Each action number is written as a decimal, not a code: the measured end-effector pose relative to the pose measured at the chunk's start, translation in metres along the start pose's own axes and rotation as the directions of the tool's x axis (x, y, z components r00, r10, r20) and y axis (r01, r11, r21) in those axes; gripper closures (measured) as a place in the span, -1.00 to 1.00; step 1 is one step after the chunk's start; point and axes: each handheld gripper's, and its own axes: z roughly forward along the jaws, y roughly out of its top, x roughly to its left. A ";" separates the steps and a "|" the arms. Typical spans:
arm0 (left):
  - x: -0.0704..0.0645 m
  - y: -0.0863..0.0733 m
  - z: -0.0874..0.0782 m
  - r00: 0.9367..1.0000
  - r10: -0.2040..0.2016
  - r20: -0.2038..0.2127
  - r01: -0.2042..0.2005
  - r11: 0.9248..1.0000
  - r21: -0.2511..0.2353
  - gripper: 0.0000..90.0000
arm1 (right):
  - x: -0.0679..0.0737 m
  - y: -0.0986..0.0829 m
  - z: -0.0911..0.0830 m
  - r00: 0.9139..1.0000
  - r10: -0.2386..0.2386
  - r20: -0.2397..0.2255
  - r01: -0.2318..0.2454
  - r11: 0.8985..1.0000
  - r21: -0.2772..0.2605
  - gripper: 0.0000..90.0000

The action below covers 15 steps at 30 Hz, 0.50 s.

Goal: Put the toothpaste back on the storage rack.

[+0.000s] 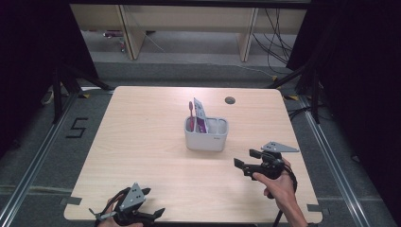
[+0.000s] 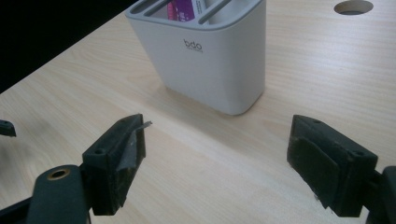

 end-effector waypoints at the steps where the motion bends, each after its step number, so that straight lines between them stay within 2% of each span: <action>1: -0.002 0.000 0.002 1.000 -0.028 0.008 0.028 0.999 -0.022 -0.64 | 0.000 -0.002 -0.001 1.000 -0.006 0.007 0.006 1.000 0.008 -0.55; 3: -0.002 0.000 0.001 1.000 -0.025 0.005 0.025 1.000 -0.014 -0.64 | 0.001 -0.006 -0.001 0.998 -0.052 0.045 0.051 0.999 0.018 -0.55; 4: -0.003 0.000 0.001 1.000 -0.030 0.007 0.030 0.999 -0.018 -0.64 | 0.005 -0.010 0.000 0.999 -0.010 0.032 0.009 0.999 0.036 -0.55; 5: -0.002 0.000 0.001 1.000 -0.027 0.006 0.027 1.000 -0.015 -0.64 | 0.003 -0.011 0.000 0.998 -0.059 0.031 0.058 0.998 0.041 -0.55; 6: -0.001 0.000 0.001 1.000 -0.016 0.007 0.016 1.000 -0.012 -0.64 | 0.004 -0.014 0.001 0.998 -0.063 0.031 0.061 0.997 0.041 -0.55; 8: 0.000 0.000 0.000 1.000 0.003 -0.001 -0.003 1.000 0.002 -0.64 | 0.008 -0.020 0.002 1.000 -0.027 0.014 0.026 0.998 0.052 -0.56; 9: 0.000 0.000 0.000 1.000 -0.004 0.002 0.004 1.000 -0.005 -0.64 | 0.009 -0.021 0.001 0.999 -0.032 0.019 0.030 0.997 0.075 -0.56; 10: 0.000 0.000 0.000 1.000 0.004 0.000 -0.004 1.000 0.002 -0.64 | 0.007 -0.022 0.002 0.997 -0.068 0.032 0.066 0.996 0.060 -0.56; 11: 0.000 0.000 0.000 1.000 -0.005 0.001 0.005 1.000 -0.005 -0.64 | 0.008 -0.025 0.002 0.998 -0.048 0.026 0.047 0.997 0.053 -0.56; 12: 0.000 0.000 0.000 1.000 -0.002 0.001 0.002 1.000 -0.001 -0.64 | 0.010 -0.026 0.000 0.999 -0.033 0.020 0.032 0.996 0.080 -0.56; 13: -0.001 0.000 0.001 1.000 -0.017 0.009 0.017 1.000 -0.013 -0.64 | 0.008 -0.027 0.000 0.998 -0.065 0.024 0.064 0.996 0.067 -0.56; 14: -0.001 0.000 0.000 1.000 -0.009 0.005 0.009 1.000 -0.007 -0.64 | 0.008 -0.029 0.000 0.997 -0.069 0.026 0.068 0.996 0.064 -0.56; 15: 0.000 0.000 0.000 1.000 -0.004 0.002 0.004 1.000 -0.004 -0.64 | 0.010 -0.031 0.000 0.999 -0.033 0.008 0.032 0.997 0.073 -0.56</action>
